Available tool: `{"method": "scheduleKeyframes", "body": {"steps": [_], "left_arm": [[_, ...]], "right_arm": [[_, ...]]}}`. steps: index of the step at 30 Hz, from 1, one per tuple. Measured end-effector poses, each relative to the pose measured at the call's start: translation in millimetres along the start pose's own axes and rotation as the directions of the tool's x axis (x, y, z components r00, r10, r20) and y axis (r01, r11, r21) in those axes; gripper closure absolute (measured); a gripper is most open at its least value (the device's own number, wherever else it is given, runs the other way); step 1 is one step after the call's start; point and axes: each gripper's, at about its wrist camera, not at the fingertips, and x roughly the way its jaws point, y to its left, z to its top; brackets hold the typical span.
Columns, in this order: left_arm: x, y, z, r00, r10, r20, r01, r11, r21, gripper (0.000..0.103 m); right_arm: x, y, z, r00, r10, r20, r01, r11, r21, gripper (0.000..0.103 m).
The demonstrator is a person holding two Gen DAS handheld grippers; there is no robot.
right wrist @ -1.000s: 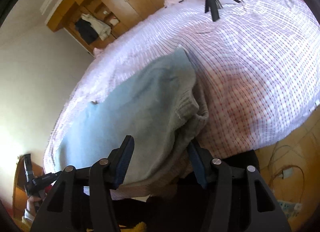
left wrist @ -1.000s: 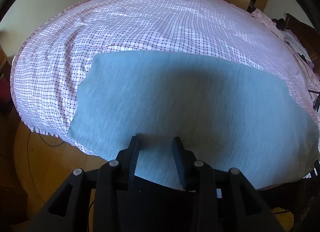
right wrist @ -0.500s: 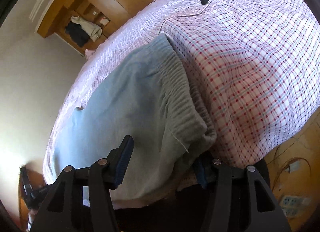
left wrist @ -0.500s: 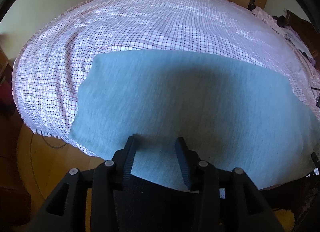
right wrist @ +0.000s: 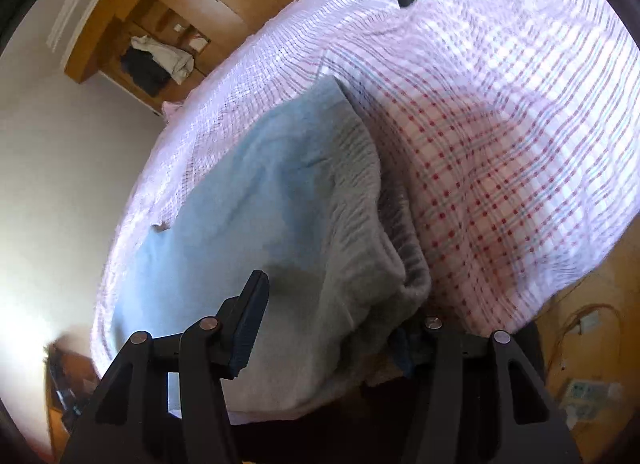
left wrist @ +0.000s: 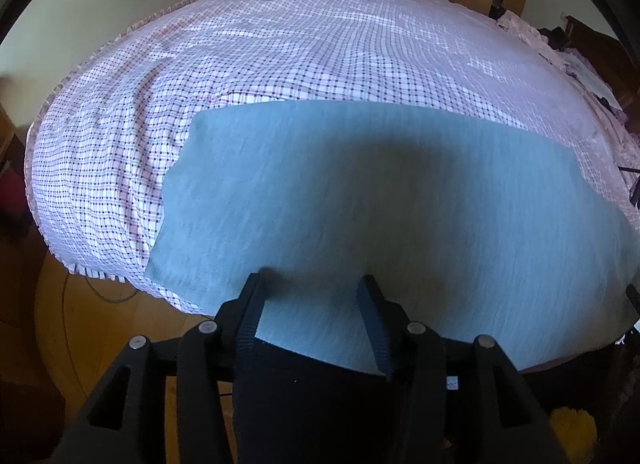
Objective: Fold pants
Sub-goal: 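Grasp the waistband with the right gripper and lift it up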
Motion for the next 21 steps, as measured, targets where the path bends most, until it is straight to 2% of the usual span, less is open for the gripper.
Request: {"method": "scheduleKeyframes", "body": {"steps": [2, 5, 10, 11, 12, 14, 17, 21], "left_arm": [[-2, 0, -1, 1.0, -0.002, 0.003, 0.002, 1.0, -0.005, 0.052], [-3, 3, -3, 1.0, -0.006, 0.004, 0.006, 1.0, -0.011, 0.052], [-8, 7, -6, 1.0, -0.016, 0.01, 0.016, 1.0, -0.013, 0.052], [-9, 9, -6, 1.0, -0.016, 0.014, 0.016, 1.0, -0.013, 0.052], [-11, 10, -6, 1.0, -0.015, 0.019, 0.015, 1.0, -0.014, 0.052], [-14, 13, -5, 0.999, -0.014, 0.029, 0.014, 1.0, -0.019, 0.052], [-19, 21, -4, 0.998, -0.028, 0.049, 0.029, 0.999, -0.039, 0.052], [-20, 30, -5, 0.997, -0.035, 0.064, 0.039, 0.997, -0.061, 0.052]], "right_arm": [[1, -2, 0, 0.999, 0.04, -0.006, -0.04, 0.999, -0.02, 0.047], [0, -5, 1, 0.998, 0.055, -0.013, -0.055, 0.998, -0.015, 0.047], [-11, -14, 5, 0.999, 0.038, -0.002, -0.038, 0.997, 0.062, 0.05], [-13, -13, 5, 1.0, 0.02, 0.004, -0.02, 0.998, 0.063, 0.06], [-17, -12, 5, 1.0, -0.006, 0.014, 0.005, 0.999, 0.053, 0.077], [-23, -6, 5, 0.999, -0.032, 0.029, 0.031, 0.999, 0.032, 0.088], [-38, 8, 5, 0.998, -0.012, 0.063, 0.013, 1.0, -0.004, 0.093], [-55, 40, 10, 0.997, 0.004, 0.076, 0.004, 0.994, -0.108, 0.095]]}}
